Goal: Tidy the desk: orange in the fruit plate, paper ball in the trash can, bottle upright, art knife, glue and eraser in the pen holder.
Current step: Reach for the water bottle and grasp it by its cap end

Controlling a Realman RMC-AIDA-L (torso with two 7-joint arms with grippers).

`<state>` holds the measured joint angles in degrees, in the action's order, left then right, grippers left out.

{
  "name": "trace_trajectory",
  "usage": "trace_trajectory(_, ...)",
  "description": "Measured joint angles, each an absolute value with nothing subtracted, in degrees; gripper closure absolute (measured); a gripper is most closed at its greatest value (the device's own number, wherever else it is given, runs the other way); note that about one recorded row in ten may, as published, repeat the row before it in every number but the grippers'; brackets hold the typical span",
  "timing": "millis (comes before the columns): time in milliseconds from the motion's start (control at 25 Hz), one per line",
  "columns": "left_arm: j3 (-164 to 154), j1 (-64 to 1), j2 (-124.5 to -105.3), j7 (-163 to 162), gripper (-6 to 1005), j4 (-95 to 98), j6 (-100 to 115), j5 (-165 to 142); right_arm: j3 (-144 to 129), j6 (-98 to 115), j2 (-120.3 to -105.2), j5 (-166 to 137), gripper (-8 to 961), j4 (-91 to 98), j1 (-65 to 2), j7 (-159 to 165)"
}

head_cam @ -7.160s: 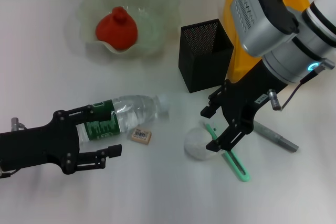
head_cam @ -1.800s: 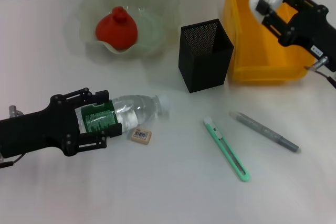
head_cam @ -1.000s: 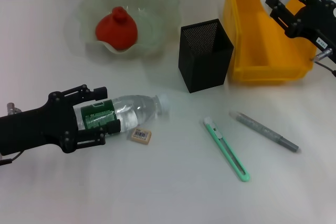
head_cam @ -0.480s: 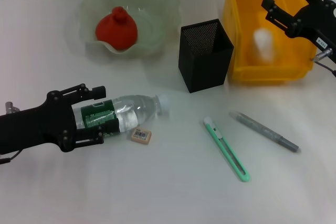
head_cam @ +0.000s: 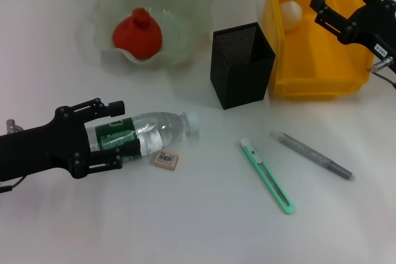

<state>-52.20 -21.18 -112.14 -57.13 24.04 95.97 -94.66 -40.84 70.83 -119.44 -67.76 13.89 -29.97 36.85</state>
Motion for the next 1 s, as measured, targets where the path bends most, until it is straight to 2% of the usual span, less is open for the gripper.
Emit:
trace_trajectory(520,-52.2,-21.2,-112.12,-57.1,209,24.2,96.0,-94.7,-40.7,74.1,-119.14,-68.0,119,13.9,-29.6,40.1)
trace_trajectory(840,-52.2,-21.3,-112.05,-58.1,210,24.4,96.0,-94.7,-41.8,85.6,-118.12,-77.3,120,18.9,-27.1,49.7)
trace_trajectory(1000,-52.2,-21.6,-112.05,-58.6,210,24.4,96.0,-94.7,-41.8,92.0,-117.03,-86.3,121,21.8,-26.8,53.2)
